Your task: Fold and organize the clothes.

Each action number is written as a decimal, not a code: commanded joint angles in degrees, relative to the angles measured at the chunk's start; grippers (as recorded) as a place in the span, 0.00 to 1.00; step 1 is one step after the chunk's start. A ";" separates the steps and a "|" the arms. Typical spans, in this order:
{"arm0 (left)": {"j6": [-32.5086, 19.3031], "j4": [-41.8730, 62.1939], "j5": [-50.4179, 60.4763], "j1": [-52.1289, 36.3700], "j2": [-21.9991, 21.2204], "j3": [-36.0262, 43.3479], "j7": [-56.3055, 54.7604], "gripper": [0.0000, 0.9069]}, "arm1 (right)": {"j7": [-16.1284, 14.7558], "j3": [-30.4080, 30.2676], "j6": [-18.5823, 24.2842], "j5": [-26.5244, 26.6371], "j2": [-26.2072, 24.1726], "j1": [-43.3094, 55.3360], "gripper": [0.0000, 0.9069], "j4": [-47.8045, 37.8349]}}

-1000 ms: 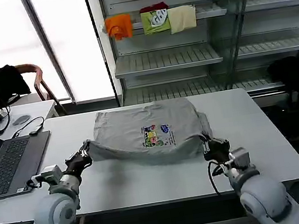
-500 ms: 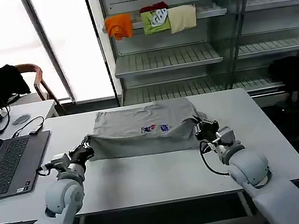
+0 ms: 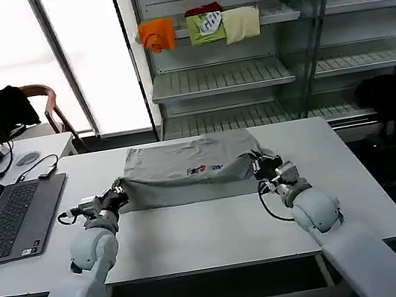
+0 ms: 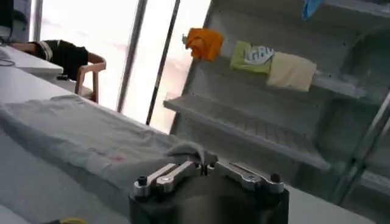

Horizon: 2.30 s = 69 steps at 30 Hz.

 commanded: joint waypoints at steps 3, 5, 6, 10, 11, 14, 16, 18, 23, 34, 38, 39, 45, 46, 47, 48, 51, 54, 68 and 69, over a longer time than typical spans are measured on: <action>0.63 2.46 2.50 -1.44 -0.30 0.51 0.92 1.00 | 0.24 -1.05 0.39 -0.51 0.30 1.22 1.00 -2.72; 0.63 2.51 2.77 -1.57 -0.07 0.51 0.89 1.00 | 1.24 -0.71 -0.45 -0.55 0.54 1.15 1.00 -2.73; 0.65 2.33 2.78 -1.68 0.07 0.50 0.82 1.00 | 2.27 -0.50 -0.94 -0.51 0.74 1.20 1.00 -2.82; 0.74 1.50 3.26 -1.95 0.40 0.24 0.40 1.00 | 3.78 -0.08 0.22 -2.41 0.90 1.53 1.00 -2.90; 0.76 1.21 3.28 -1.88 0.55 0.16 0.33 1.00 | 3.72 0.05 0.70 -2.84 0.86 1.53 1.00 -2.69; 1.91 -1.24 3.14 -0.93 1.60 -0.31 0.27 1.00 | 3.35 0.71 0.94 -3.70 0.43 1.35 1.00 -1.01; 3.20 -4.26 3.14 0.23 2.58 -0.73 0.33 1.00 | 3.44 1.28 0.84 -4.08 -0.12 0.84 1.00 0.65; 4.18 -6.82 2.93 2.01 3.41 -1.52 0.49 1.00 | 3.60 2.03 0.48 -3.82 -0.85 -0.20 1.00 2.70; 5.57 -12.30 2.65 6.65 4.69 -3.78 1.72 1.00 | 3.42 5.56 -0.64 -1.74 -3.18 -5.09 1.00 9.26; 5.32 -13.81 0.13 12.54 5.81 -7.58 5.47 1.00 | 3.78 11.96 -2.39 7.08 -7.68 -19.22 1.00 17.93; 5.58 -13.70 -1.64 14.47 5.48 -7.76 7.46 1.00 | 3.99 12.43 -2.90 8.33 -6.81 -22.61 1.00 17.44; 5.58 -13.46 -1.68 14.68 5.41 -7.64 7.77 1.00 | 4.07 12.43 -3.13 8.95 -6.73 -22.96 1.00 17.21; 5.47 -9.15 -3.44 12.71 4.90 -7.20 8.89 1.00 | 4.67 12.09 -4.36 12.10 -5.40 -22.66 1.00 14.16; 5.45 -8.12 -3.70 11.97 4.96 -7.26 8.96 1.00 | 4.51 11.92 -4.57 12.23 -5.18 -22.17 1.00 13.57; 5.46 -7.38 -3.95 11.33 4.97 -7.37 8.95 1.00 | 4.16 11.76 -4.59 12.26 -5.13 -21.59 1.00 13.26; 5.45 -6.63 -4.05 10.99 5.00 -7.45 8.95 1.00 | 3.94 11.49 -4.58 12.20 -5.12 -21.22 1.00 12.89; 5.23 -4.67 -4.56 9.55 5.04 -7.86 8.98 1.00 | 3.03 10.88 -4.48 12.02 -4.72 -19.34 1.00 11.31; 5.08 -3.13 -4.55 8.90 5.09 -7.94 9.21 1.00 | 2.47 10.24 -4.11 11.45 -4.15 -17.60 1.00 9.65; 3.95 0.18 -3.77 8.51 4.02 -6.93 10.08 0.68 | 1.06 8.03 -2.34 9.04 -1.44 -11.77 0.73 4.40; 3.96 -0.14 -3.72 8.68 4.00 -6.80 10.20 0.59 | 0.97 7.88 -2.29 9.04 -1.42 -11.63 0.68 4.14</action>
